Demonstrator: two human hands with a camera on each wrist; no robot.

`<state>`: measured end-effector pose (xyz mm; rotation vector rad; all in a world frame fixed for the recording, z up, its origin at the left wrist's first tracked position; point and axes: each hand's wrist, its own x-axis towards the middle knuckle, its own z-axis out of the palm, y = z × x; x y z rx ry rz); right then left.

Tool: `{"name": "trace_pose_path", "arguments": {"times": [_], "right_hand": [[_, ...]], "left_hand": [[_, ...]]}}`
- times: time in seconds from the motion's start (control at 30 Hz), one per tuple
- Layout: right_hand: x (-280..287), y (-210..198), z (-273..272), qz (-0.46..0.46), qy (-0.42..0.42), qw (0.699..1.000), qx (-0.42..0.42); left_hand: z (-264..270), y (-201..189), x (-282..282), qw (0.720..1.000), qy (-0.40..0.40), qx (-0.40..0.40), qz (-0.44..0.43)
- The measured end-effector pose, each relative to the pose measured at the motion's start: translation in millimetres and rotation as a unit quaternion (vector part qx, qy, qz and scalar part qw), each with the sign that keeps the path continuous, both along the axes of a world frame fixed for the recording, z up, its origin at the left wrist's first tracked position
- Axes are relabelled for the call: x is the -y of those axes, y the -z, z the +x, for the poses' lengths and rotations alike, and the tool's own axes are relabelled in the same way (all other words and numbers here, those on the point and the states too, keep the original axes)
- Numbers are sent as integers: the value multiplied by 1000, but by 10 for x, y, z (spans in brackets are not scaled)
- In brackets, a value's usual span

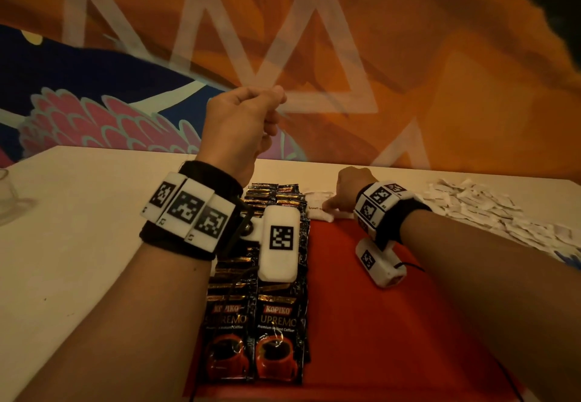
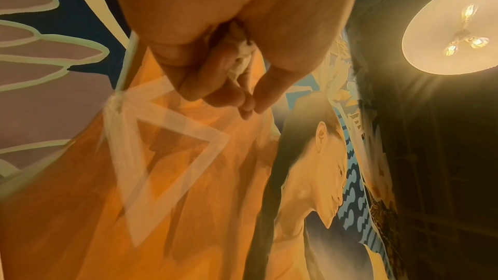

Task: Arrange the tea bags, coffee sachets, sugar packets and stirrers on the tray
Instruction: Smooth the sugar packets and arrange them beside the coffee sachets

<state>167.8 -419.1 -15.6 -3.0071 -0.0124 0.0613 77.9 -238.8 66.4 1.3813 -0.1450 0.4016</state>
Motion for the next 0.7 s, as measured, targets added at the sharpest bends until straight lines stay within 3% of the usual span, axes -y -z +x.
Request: {"name": "trace_pose_path", "arguments": {"times": [0.1,0.17,0.27,0.37,0.5,0.6,0.7], "right_hand": [[-12,-7,-26,60,-70,995,46],[-61,9,-37,58,-99,993,25],[-104,50,-34,44,-98,994,-17],[-89,44,-44,53,-93,994,-5],[-10,-140,-175,150,-95,983,37],[7,-322,-410,286,-125,945,101],[-29,-463,-734,487,-148,855,98]], "left_hand": [[3,6,2,1000,-5,-3,15],[2,20,10,999,-2,-9,33],[1,26,15,999,23,-20,38],[9,33,16,998,32,-22,39],[14,60,63,998,45,-26,44],[-3,71,117,996,77,-28,15],[-12,70,126,993,117,-19,-8]]}}
